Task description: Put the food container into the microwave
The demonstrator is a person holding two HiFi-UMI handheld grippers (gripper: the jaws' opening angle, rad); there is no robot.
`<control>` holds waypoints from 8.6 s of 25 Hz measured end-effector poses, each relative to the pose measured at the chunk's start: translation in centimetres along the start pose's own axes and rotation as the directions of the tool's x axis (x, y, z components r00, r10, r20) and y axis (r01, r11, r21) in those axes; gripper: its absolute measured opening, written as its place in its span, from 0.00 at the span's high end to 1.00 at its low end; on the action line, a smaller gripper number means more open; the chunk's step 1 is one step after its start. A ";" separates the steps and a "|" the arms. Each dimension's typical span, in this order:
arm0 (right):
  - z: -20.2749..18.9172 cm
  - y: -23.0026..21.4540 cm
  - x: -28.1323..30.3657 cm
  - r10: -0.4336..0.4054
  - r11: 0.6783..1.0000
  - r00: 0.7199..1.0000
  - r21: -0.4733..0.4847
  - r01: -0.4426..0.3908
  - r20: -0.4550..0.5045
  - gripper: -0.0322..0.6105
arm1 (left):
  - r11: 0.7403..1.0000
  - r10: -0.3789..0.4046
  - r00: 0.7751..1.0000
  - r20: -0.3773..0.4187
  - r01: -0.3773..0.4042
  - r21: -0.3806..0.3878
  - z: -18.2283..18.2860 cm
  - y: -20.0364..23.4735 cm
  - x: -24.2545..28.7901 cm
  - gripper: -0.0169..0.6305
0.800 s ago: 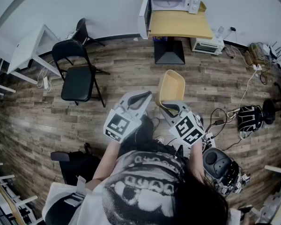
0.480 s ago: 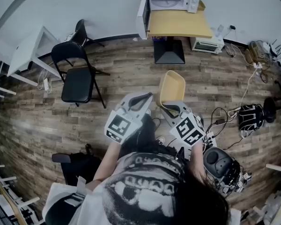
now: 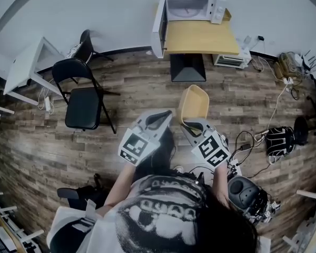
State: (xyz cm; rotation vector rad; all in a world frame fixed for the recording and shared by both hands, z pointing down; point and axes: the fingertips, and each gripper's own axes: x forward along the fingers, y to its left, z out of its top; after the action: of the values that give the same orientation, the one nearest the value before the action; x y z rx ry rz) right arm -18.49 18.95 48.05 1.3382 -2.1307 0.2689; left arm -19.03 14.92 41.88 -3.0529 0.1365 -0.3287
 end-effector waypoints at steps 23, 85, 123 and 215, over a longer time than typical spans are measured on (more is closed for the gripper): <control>6.3 -22.3 15.1 -0.059 0.995 0.991 0.070 0.068 -0.123 0.92 | 0.993 -0.118 0.993 0.015 0.118 0.005 1.7 24.4 15.0 0.97; -3.1 -66.1 36.2 0.139 0.689 0.899 -0.611 -0.388 -0.415 0.91 | 0.926 0.355 0.922 -0.156 -0.370 -0.081 3.5 36.6 42.8 0.97; 2.6 -64.4 35.6 0.146 0.920 0.989 -0.363 -0.150 -0.037 0.74 | 0.871 0.430 0.869 -0.246 -0.471 -0.141 0.7 36.3 39.2 0.97; -0.5 -28.0 4.6 0.383 0.921 0.867 -0.054 -0.386 0.318 0.95 | 0.847 0.501 0.855 -0.134 -0.516 -0.127 -0.2 9.4 20.8 0.97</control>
State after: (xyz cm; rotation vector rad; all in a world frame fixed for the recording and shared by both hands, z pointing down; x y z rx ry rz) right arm 4.63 2.51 47.18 1.0014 -2.6778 0.2318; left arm 0.43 3.57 45.72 -2.9869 1.0040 -0.4382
